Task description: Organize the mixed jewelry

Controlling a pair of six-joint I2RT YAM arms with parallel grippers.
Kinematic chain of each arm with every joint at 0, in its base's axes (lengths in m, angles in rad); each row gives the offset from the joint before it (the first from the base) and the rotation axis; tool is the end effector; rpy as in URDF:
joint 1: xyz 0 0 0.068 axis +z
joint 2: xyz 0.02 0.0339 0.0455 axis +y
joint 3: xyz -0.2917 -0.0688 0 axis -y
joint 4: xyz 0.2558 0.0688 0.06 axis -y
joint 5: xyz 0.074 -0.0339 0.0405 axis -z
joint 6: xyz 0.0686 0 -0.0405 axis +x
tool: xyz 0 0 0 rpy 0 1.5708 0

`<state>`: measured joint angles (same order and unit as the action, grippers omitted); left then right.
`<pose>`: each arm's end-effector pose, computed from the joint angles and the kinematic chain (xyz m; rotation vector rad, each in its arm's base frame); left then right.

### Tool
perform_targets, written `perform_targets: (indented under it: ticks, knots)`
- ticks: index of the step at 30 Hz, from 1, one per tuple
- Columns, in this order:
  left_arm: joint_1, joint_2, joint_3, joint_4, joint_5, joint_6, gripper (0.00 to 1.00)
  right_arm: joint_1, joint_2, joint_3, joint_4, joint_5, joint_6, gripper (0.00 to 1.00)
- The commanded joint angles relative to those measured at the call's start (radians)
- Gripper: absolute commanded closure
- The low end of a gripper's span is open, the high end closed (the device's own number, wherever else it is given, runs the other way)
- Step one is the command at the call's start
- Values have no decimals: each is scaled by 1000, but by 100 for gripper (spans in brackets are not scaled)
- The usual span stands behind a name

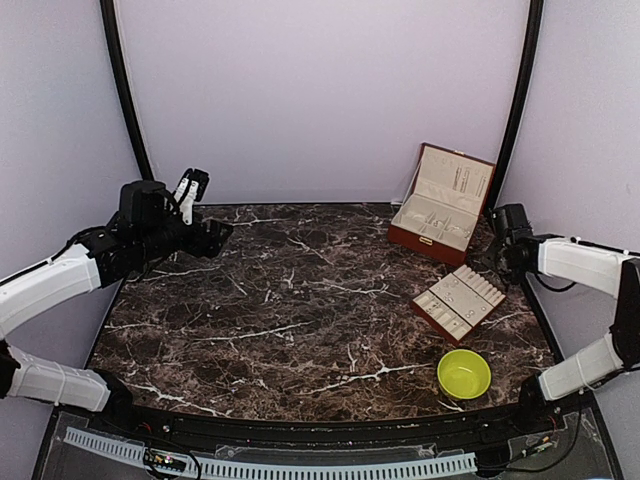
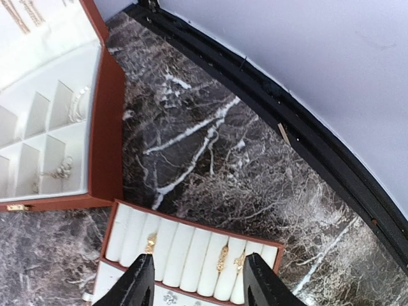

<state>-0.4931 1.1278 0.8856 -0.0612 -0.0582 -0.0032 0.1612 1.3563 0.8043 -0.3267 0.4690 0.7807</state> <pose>0.2606 -0.1355 0.3314 0.4176 1.8368 -0.2867 0.2946 0.0165 0.2114 0.8983 2.1506 -0.1145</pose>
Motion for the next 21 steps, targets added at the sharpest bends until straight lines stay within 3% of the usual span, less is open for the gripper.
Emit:
perform_targets:
  ticks: [1,12,21]
  knots:
    - [4,25,-4,2,19,-4,14,-20,-33,-33,50,-28,-59,47]
    - [4,64,-4,-3,0,-3,15,-217,76,-54,142,-409,-237,36]
    - [4,73,-2,-6,0,-3,15,-263,211,-24,150,-542,-350,28]
